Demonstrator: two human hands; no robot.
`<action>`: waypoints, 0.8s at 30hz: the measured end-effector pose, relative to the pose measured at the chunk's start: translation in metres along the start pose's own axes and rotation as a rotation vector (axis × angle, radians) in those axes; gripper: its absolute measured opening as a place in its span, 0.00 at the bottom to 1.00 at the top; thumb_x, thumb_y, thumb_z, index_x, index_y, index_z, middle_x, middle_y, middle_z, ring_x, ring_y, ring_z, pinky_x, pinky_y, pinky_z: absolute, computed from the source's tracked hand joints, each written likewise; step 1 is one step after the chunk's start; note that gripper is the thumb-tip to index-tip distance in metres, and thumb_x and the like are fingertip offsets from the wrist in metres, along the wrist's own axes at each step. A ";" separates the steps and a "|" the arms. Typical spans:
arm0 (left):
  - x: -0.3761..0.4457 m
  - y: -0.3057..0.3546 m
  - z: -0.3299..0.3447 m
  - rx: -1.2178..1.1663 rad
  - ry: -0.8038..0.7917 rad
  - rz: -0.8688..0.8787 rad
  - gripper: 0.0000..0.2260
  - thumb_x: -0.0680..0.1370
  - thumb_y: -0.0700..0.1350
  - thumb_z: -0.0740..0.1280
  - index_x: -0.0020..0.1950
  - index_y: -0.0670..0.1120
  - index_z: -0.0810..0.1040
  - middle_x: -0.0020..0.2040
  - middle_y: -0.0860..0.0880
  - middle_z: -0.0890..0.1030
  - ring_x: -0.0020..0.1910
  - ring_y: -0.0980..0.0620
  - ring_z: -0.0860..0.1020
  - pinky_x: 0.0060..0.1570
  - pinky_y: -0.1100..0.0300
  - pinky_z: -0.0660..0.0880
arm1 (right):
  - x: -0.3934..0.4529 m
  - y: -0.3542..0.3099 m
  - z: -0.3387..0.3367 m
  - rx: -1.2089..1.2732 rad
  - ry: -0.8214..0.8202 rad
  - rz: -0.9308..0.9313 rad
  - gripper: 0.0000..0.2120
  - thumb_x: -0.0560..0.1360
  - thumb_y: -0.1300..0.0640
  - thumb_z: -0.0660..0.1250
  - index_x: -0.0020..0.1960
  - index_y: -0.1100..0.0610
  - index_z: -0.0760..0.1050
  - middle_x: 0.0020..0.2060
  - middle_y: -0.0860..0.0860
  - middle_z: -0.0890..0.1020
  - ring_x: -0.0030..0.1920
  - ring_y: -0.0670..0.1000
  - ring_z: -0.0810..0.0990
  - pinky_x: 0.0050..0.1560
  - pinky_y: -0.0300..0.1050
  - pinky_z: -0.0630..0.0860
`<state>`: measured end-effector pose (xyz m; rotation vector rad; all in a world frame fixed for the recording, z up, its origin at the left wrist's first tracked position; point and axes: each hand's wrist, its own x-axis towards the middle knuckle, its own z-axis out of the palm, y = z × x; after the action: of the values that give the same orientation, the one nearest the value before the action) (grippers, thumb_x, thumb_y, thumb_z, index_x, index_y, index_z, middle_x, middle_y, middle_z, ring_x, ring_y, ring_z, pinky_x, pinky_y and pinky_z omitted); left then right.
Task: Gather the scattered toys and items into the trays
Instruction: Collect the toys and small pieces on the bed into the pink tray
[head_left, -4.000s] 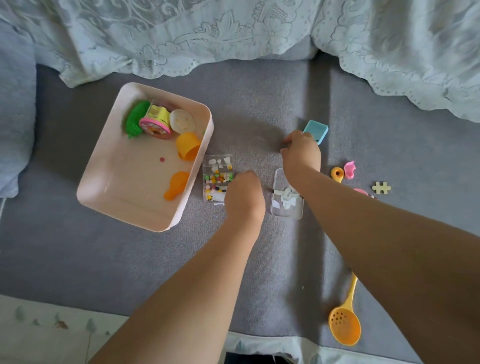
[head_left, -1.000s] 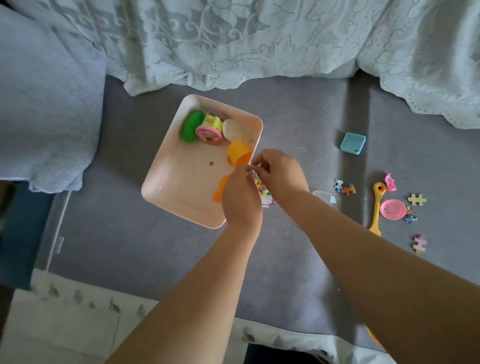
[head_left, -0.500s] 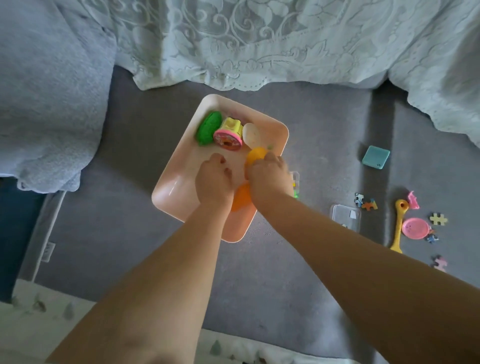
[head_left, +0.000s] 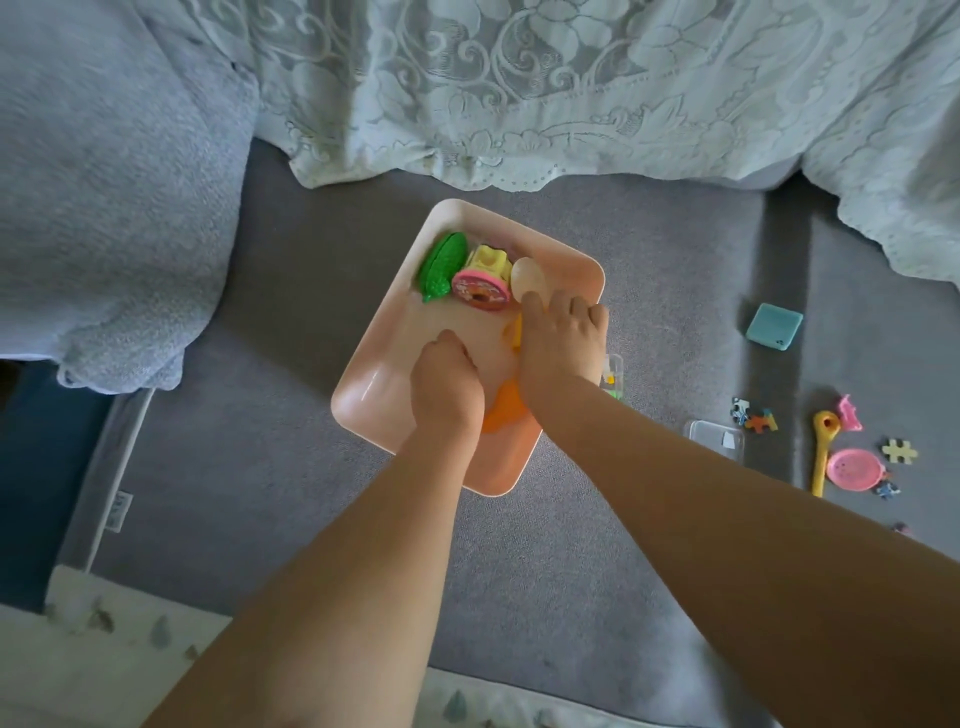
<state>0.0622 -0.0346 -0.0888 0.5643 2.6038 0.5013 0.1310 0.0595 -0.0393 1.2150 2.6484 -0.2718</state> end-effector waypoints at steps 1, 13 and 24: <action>-0.001 0.002 -0.001 -0.012 -0.003 -0.017 0.06 0.77 0.39 0.60 0.49 0.41 0.75 0.47 0.42 0.81 0.48 0.41 0.78 0.42 0.55 0.69 | 0.001 -0.003 0.000 -0.008 -0.009 -0.015 0.11 0.76 0.59 0.58 0.58 0.55 0.71 0.54 0.56 0.77 0.55 0.59 0.74 0.60 0.51 0.61; -0.030 0.009 -0.011 -0.291 0.029 -0.271 0.06 0.79 0.40 0.61 0.44 0.43 0.75 0.41 0.48 0.78 0.41 0.49 0.76 0.38 0.63 0.65 | 0.009 -0.039 -0.002 0.570 -0.284 0.012 0.25 0.74 0.54 0.65 0.70 0.53 0.65 0.64 0.54 0.72 0.59 0.58 0.76 0.55 0.49 0.74; -0.031 0.020 -0.005 -0.211 0.051 0.293 0.03 0.74 0.41 0.69 0.42 0.42 0.77 0.39 0.46 0.81 0.39 0.45 0.79 0.39 0.56 0.72 | 0.043 0.004 -0.014 -0.198 -0.199 0.028 0.20 0.75 0.68 0.60 0.67 0.64 0.70 0.63 0.59 0.72 0.61 0.60 0.73 0.46 0.48 0.72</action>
<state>0.0916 -0.0334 -0.0656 0.8750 2.4834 0.8824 0.1048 0.0971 -0.0375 1.1002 2.4217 -0.1153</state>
